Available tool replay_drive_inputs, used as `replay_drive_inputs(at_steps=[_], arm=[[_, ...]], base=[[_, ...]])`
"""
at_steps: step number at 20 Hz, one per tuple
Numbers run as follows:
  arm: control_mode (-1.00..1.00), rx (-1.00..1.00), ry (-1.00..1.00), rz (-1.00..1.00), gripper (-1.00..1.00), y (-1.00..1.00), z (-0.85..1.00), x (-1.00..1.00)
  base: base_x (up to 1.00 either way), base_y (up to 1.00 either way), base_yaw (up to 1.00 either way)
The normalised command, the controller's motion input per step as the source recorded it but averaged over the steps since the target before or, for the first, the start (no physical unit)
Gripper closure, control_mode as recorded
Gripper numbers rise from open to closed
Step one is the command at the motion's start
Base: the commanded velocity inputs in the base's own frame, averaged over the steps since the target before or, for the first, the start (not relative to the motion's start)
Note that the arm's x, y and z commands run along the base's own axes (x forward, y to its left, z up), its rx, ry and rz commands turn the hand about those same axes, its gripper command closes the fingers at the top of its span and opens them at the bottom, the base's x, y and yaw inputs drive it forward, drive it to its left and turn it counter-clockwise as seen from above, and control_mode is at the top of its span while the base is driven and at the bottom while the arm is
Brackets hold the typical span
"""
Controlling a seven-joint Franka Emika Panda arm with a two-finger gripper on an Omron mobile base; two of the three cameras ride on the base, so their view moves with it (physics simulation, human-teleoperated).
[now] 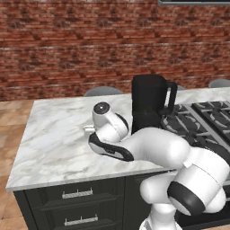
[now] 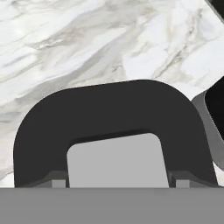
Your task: Grab the lemon wedge and lime from the fridge, place them in the blender, close the lid, and turn on the blender to create a marinade.
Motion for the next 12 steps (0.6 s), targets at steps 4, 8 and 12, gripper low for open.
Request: replay_drive_inputs(at_steps=[4, 8, 12], arm=[[-1.00, -0.04, -0.10, 0.00, 1.00, 0.00, 1.00, -0.04], [-1.00, -0.02, -0.01, 0.00, 1.00, 0.00, 1.00, 0.02], [-1.00, -0.03, -0.01, 0.00, 1.00, 0.00, 1.00, 0.00]], base=[[0.00, 0.00, 0.00], [0.00, 0.00, 0.00], [0.00, 0.00, 0.00]])
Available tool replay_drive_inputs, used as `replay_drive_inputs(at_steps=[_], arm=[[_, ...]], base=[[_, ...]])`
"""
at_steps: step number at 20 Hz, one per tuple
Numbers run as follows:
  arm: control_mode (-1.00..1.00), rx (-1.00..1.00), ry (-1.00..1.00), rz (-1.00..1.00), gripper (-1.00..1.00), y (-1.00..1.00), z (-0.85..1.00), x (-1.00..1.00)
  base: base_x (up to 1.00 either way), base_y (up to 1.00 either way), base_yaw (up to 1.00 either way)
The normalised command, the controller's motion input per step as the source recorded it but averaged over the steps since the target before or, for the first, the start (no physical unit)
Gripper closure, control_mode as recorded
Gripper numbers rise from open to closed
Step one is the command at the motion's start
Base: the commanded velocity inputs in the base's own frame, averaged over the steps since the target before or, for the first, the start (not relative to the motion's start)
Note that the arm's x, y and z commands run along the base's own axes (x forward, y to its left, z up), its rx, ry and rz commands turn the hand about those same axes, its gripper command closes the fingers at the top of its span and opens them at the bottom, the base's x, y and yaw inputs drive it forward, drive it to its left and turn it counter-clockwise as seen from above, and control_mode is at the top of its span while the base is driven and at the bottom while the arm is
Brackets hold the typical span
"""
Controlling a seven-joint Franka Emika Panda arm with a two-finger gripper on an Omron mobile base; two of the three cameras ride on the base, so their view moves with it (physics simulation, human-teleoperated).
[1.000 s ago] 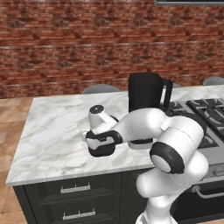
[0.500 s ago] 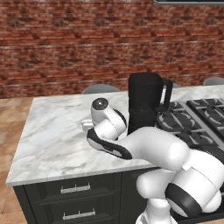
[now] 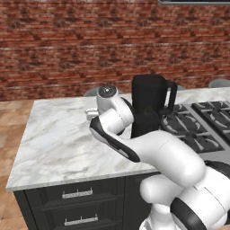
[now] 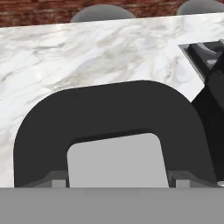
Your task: Grab the lemon wedge and lime from the fridge, place them in the blender, close the lid, and turn on the blender to create a marinade.
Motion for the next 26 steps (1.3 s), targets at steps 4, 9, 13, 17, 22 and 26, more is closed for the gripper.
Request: replay_drive_inputs(at_steps=[4, 9, 13, 17, 22, 26], arm=[[-1.00, -0.04, -0.04, 0.00, 1.00, 0.00, 1.00, 0.00], [-1.00, -0.02, -0.01, 0.00, 1.00, -0.02, 1.00, 0.00], [-1.00, 0.00, 0.02, 0.00, 1.00, -0.33, 0.88, 0.02], [-1.00, 0.00, 0.07, 0.01, 1.00, -0.38, 0.77, 0.30], [-1.00, 0.00, 0.07, 0.07, 1.00, -0.37, 0.78, 0.26], [-1.00, 0.00, 0.02, 0.12, 1.00, -0.24, 0.72, -0.01]], base=[[0.00, 0.00, 0.00], [0.00, 0.00, 0.00], [0.00, 0.00, 0.00], [0.00, 0.00, 0.00], [0.00, 0.00, 0.00], [0.00, 0.00, 0.00]])
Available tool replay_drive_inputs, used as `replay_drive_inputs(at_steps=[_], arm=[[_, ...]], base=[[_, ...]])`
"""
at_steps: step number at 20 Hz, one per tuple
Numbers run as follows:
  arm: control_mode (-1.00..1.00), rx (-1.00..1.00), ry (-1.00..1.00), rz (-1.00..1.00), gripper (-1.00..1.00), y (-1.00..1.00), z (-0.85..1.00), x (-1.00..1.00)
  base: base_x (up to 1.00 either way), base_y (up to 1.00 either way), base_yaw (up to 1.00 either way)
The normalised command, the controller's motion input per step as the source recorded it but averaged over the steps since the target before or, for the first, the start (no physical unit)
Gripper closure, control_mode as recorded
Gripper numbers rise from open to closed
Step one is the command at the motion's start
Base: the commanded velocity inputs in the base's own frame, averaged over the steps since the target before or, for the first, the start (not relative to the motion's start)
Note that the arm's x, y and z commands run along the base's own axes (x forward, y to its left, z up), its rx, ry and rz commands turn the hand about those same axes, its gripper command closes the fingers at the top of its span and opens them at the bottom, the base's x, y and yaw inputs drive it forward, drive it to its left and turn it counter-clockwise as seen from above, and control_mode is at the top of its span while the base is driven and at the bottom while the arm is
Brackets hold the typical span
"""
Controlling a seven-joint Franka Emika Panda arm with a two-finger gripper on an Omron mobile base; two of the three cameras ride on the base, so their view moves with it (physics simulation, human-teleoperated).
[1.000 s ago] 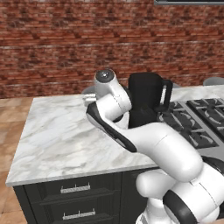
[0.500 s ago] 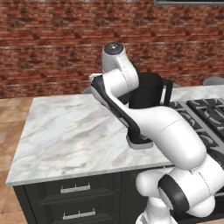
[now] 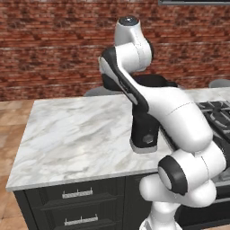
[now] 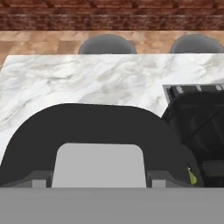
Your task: Grab the lemon wedge and lime from the fridge, place them in the blender, close the lid, and turn on the blender to create a marinade.
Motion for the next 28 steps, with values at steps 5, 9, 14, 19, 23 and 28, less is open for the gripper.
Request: replay_drive_inputs(at_steps=[5, 9, 14, 19, 23, 28], arm=[[-1.00, -0.07, -0.10, 0.03, 1.00, 0.15, 0.17, -0.08], [-1.00, -0.08, -0.17, 0.07, 1.00, -0.24, 0.27, 0.01], [-1.00, 0.00, -0.09, 0.15, 1.00, -0.91, 0.13, 0.01], [-1.00, 0.03, -0.01, 0.09, 1.00, -0.94, 0.37, 0.24], [-1.00, 0.04, 0.00, 0.16, 1.00, -0.86, 0.41, 0.18], [-1.00, 0.00, 0.07, 0.13, 1.00, -0.12, 0.10, 0.20]], base=[[0.00, 0.00, 0.00], [0.00, 0.00, 0.00], [0.00, 0.00, 0.00], [0.00, 0.00, 0.00], [0.00, 0.00, 0.00], [0.00, 0.00, 0.00]])
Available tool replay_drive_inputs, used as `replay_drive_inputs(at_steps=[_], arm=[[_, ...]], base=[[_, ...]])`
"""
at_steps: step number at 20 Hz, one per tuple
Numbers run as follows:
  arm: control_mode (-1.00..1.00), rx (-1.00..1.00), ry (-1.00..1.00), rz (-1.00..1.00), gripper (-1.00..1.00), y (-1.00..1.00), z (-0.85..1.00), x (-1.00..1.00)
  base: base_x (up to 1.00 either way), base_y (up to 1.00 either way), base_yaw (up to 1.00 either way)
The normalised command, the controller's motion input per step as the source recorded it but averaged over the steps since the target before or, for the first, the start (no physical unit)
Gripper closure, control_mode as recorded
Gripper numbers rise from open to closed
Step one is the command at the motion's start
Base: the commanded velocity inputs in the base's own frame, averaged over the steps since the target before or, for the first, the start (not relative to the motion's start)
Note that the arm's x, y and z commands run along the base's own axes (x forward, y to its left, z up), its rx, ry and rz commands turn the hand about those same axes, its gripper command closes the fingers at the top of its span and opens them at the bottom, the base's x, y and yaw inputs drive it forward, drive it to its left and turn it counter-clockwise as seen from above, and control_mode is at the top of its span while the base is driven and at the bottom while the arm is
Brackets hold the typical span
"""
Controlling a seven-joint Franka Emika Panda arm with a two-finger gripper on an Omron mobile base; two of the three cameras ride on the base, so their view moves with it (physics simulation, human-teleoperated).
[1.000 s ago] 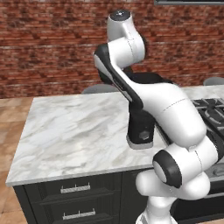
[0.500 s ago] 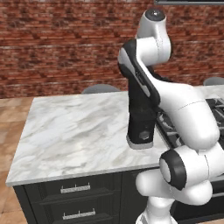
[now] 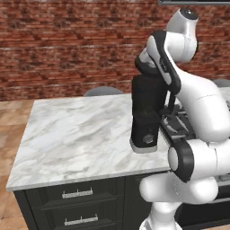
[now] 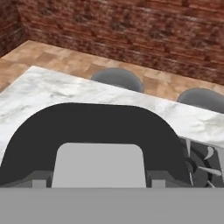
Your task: Grab the lemon wedge and lime from the fridge, place them in the blender, close the lid, and turn on the blender to create a marinade.
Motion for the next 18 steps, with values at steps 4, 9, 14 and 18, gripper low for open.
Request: replay_drive_inputs(at_steps=[4, 9, 14, 18], arm=[[-1.00, 0.00, 0.08, 0.00, 1.00, 0.16, -0.20, 0.01], [-1.00, -0.01, 0.06, -0.02, 1.00, 0.29, -0.45, 0.03], [-1.00, -0.02, 0.00, -0.23, 1.00, 0.04, -0.10, 0.17], [-1.00, 0.00, 0.00, -0.28, 1.00, -0.02, 0.00, 0.34]], base=[[0.00, 0.00, 0.00], [0.00, 0.00, 0.00], [0.00, 0.00, 0.00], [0.00, 0.00, 0.00]])
